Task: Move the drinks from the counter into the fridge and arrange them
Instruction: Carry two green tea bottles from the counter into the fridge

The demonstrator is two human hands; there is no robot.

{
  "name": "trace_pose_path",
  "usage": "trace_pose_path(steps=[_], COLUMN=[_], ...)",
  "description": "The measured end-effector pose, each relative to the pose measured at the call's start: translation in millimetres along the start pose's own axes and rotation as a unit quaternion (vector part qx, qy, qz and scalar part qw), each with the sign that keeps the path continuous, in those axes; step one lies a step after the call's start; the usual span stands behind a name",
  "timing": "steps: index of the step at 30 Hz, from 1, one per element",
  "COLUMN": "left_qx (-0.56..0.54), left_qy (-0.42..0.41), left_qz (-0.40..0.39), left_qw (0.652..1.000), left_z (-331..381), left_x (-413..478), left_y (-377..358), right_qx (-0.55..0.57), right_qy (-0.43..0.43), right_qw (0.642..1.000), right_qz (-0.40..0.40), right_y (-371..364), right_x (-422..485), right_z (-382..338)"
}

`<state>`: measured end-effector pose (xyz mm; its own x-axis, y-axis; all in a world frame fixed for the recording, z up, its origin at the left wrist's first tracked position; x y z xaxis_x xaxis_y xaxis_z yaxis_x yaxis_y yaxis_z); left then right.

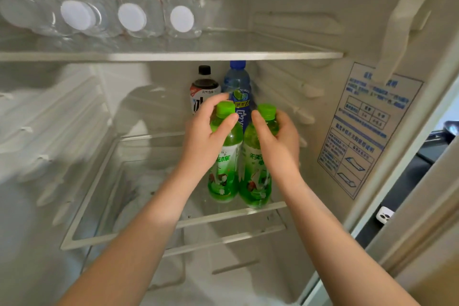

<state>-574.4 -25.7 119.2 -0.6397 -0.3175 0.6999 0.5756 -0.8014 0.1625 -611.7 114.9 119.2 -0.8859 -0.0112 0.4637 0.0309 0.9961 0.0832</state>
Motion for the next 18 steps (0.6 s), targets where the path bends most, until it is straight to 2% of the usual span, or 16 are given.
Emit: trace_pose_path(steps=[10, 13, 18], left_qx=[-0.032, 0.015, 0.055], left_qy=[0.115, 0.146, 0.180], left_qz=[0.028, -0.013, -0.093], left_qw=[0.992, 0.989, 0.978], left_z=[-27.6, -42.6, -62.7], left_x=[-65.8, -87.1, -102.5], left_y=[14.7, 15.1, 7.5], right_qx=[-0.026, -0.064, -0.145], right_qy=[0.026, -0.030, -0.052], right_qw=[0.999, 0.998, 0.987], right_qz=[0.002, -0.003, -0.041], right_y=[5.8, 11.2, 13.0], right_x=[-23.7, -48.8, -72.8], right_z=[17.8, 40.9, 65.9])
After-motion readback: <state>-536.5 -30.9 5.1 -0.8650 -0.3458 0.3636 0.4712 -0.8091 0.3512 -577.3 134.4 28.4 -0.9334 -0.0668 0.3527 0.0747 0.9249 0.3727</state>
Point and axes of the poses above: each hand's wrist, its own x-axis towards the middle knuckle, its own y-axis out of the back of the hand, z = x × y, the point moved 3 cm from there along x, towards the middle knuckle, and after that the axes turned 3 degrees about z, right-handed, at the moved point
